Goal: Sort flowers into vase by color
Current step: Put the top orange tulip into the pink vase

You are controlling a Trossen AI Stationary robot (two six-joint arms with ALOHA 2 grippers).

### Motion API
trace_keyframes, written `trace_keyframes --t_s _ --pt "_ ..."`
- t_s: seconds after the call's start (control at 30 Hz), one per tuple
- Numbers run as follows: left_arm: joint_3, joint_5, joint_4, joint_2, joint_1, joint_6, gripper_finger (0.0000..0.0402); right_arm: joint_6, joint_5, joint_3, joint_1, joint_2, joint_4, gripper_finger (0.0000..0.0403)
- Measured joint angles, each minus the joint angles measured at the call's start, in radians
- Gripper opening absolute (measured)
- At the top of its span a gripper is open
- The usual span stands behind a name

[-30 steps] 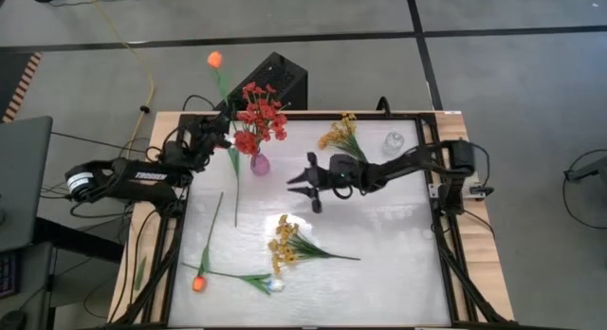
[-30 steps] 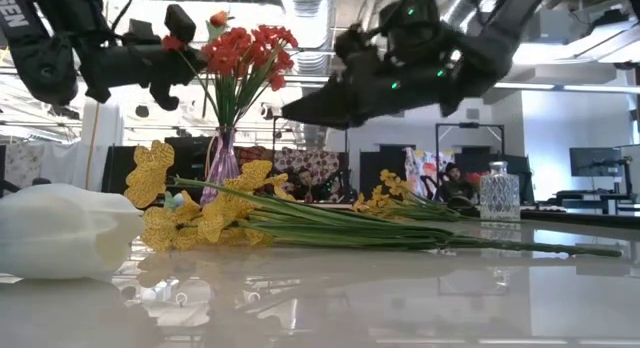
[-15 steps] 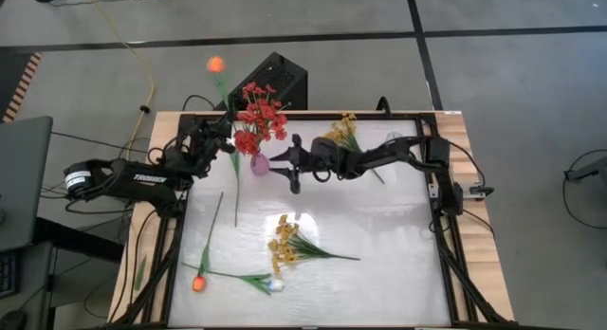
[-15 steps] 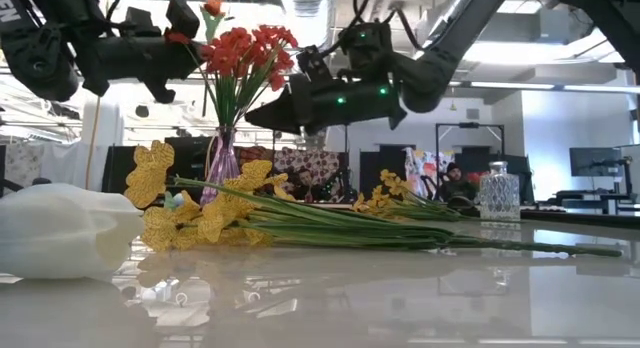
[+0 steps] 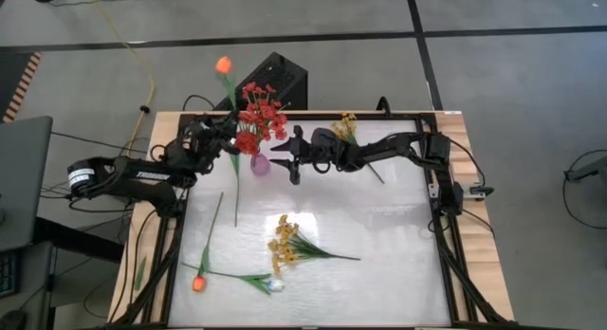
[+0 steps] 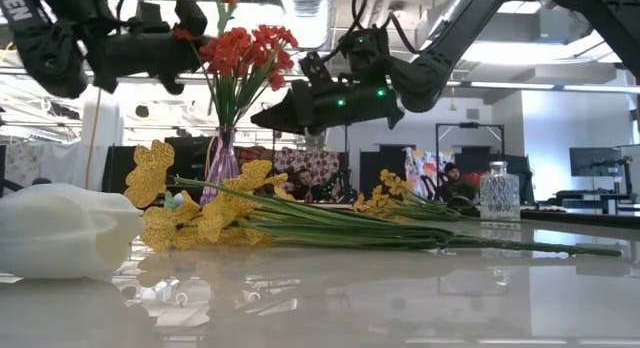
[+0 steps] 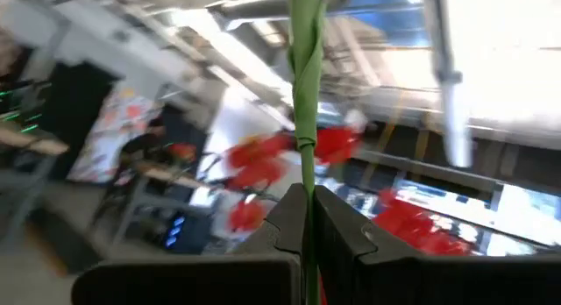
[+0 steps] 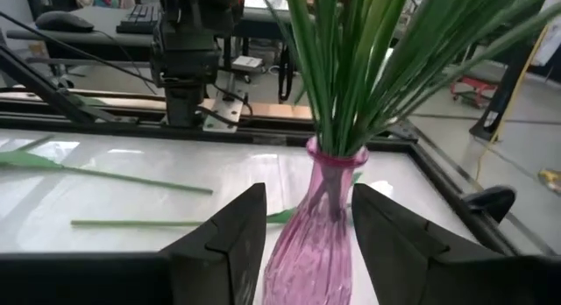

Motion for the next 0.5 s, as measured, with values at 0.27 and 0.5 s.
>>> trace_keyframes --t_s 0.27,0.5 --pt "0.048 0.051 -0.001 0.078 0.001 0.109 0.0 -0.004 -0.001 0.004 -0.007 0.0 -0.006 0.0197" --pt "0.047 0.093 -0.006 -0.034 0.001 0.268 0.0 -0.004 -0.054 0.004 -0.012 -0.026 -0.182 0.0197"
